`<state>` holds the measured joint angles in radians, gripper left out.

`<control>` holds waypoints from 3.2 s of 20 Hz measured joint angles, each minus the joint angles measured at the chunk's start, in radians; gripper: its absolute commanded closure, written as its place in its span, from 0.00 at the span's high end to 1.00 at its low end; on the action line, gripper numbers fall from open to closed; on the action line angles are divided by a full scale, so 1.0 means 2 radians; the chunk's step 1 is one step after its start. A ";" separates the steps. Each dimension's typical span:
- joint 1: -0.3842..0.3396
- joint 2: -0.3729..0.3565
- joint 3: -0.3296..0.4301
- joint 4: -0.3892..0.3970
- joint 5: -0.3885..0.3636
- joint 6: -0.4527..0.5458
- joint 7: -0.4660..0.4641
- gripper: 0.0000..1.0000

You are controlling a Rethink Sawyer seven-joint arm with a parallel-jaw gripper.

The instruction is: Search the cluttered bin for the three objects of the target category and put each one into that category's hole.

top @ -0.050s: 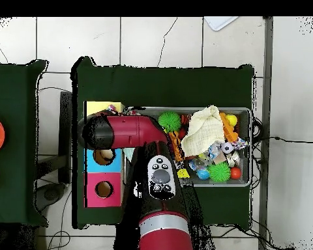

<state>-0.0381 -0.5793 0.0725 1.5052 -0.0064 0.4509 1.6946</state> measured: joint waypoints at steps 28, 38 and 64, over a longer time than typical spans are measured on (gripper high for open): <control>0.016 -0.001 -0.004 0.015 0.038 -0.001 0.000 0.00; 0.020 0.002 -0.009 0.020 0.050 -0.004 0.000 0.00; 0.052 0.059 -0.044 0.008 0.050 -0.109 0.000 0.00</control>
<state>0.0663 -0.4615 -0.0160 1.5220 0.0937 0.2322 1.6946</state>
